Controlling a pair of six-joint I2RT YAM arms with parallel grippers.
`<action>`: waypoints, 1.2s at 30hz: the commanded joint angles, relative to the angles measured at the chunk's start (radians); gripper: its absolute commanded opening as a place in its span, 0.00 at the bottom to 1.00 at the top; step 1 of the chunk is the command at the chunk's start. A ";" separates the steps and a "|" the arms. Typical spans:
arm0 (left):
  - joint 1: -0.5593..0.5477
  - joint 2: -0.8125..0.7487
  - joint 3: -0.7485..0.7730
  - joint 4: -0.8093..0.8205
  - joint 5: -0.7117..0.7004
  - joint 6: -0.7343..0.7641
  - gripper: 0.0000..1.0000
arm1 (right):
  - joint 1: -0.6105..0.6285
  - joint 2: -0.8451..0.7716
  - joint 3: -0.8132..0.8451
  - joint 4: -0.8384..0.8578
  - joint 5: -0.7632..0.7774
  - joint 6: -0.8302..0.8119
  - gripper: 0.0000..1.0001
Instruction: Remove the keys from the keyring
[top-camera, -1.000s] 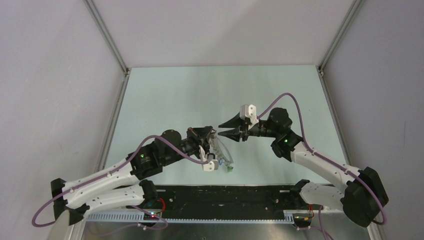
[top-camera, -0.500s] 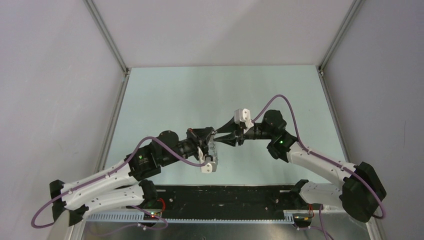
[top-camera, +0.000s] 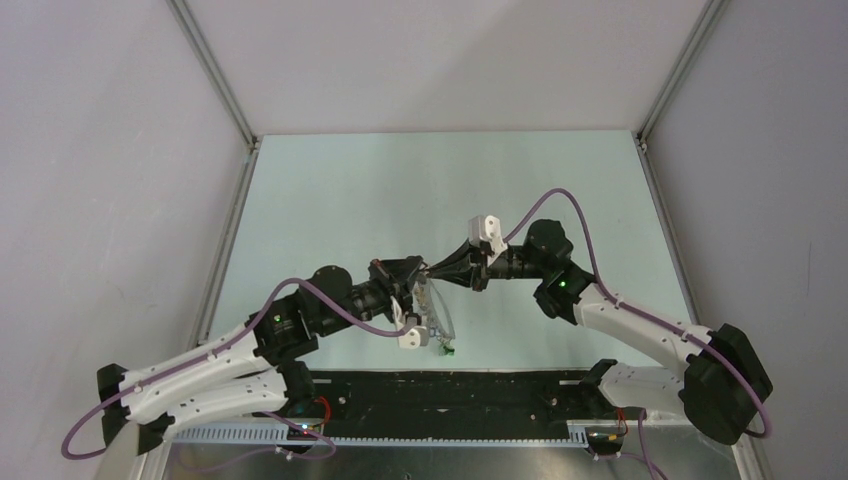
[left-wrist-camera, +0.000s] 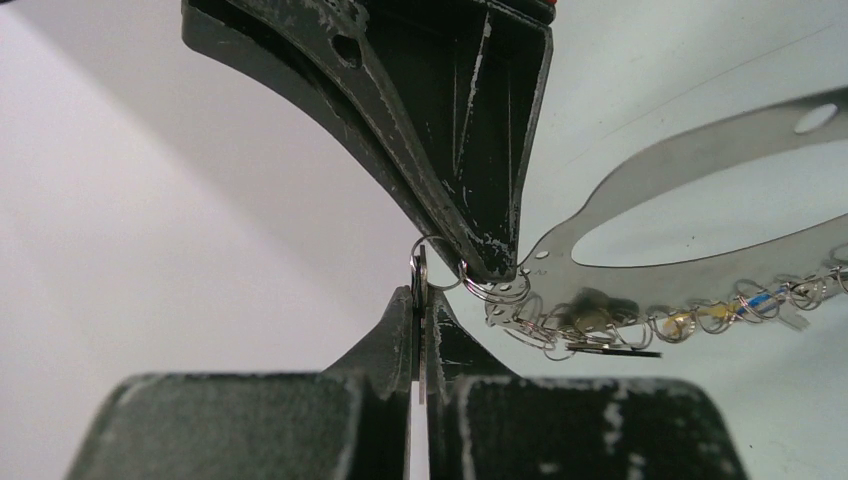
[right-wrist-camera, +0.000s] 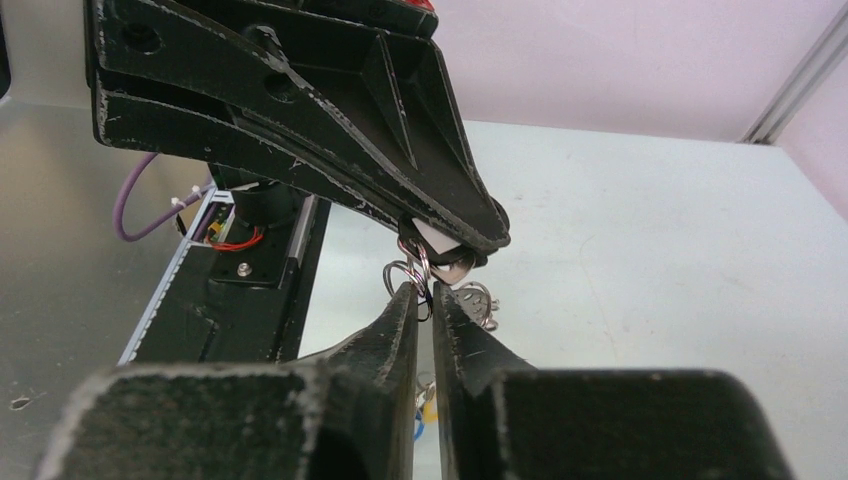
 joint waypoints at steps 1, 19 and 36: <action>0.003 -0.052 -0.003 0.125 -0.029 0.018 0.00 | -0.029 -0.038 0.024 -0.047 0.000 0.025 0.02; 0.009 -0.039 -0.070 0.147 0.043 -0.012 0.00 | -0.046 -0.101 -0.085 0.359 0.213 0.522 0.00; 0.010 -0.067 -0.063 0.148 0.060 -0.017 0.00 | 0.009 -0.245 -0.131 0.077 0.217 0.055 0.36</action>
